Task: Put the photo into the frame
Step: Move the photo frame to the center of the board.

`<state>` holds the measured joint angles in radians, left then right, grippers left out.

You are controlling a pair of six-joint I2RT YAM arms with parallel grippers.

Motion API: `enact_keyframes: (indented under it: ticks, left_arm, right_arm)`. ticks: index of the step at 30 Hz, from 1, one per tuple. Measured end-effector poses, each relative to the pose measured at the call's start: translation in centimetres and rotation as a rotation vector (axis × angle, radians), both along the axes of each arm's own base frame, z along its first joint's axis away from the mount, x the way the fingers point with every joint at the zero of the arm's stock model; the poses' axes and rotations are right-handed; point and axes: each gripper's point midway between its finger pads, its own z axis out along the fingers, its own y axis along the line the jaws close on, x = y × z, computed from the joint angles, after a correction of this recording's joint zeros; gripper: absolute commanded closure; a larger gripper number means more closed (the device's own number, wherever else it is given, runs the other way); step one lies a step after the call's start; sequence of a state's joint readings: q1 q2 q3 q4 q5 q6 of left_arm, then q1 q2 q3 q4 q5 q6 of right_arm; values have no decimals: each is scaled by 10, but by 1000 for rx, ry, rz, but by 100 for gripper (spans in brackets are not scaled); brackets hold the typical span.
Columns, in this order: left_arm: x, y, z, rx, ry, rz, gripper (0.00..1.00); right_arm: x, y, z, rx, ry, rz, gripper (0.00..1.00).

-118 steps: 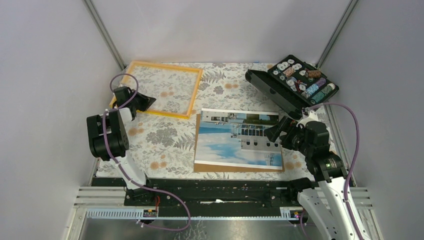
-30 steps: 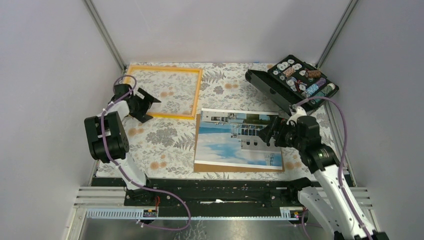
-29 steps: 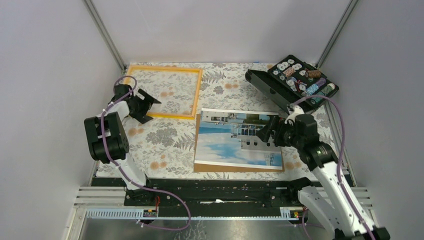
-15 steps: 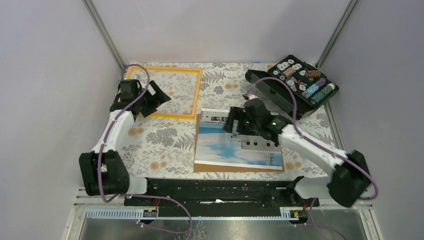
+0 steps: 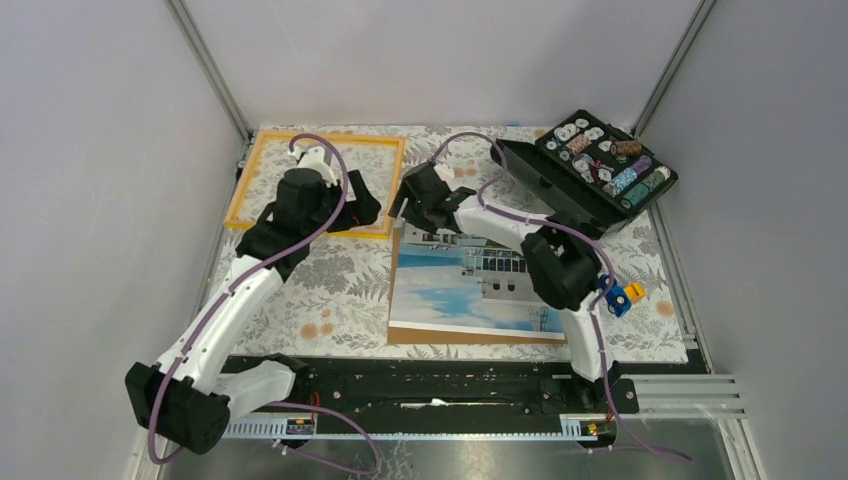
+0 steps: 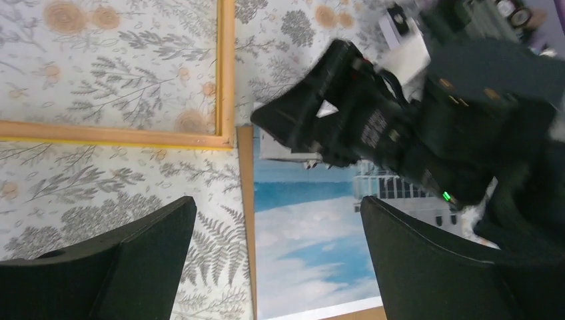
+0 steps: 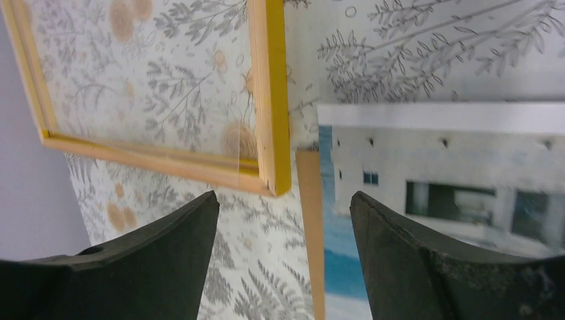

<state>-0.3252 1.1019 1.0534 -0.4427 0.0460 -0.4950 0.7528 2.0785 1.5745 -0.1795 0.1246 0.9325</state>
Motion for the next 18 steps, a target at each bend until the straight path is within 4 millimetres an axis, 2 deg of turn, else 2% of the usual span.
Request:
enact_keyframes:
  ticks: [3, 7, 9, 16, 18]
  left_arm:
    - [-11, -2, 1, 75, -20, 16, 1]
    - [-16, 10, 11, 117, -63, 84, 1]
    - [-17, 16, 17, 119, -86, 110, 1]
    - [-21, 32, 14, 145, -105, 172, 1]
    - [-20, 36, 12, 149, -100, 182, 1]
  right_arm:
    - [16, 12, -18, -2, 11, -29, 26]
    - [27, 21, -36, -10, 24, -45, 43]
    - [32, 24, -42, -20, 23, -45, 49]
    - [51, 40, -59, -48, 1, -8, 48]
    - [53, 42, -58, -49, -4, 0, 47]
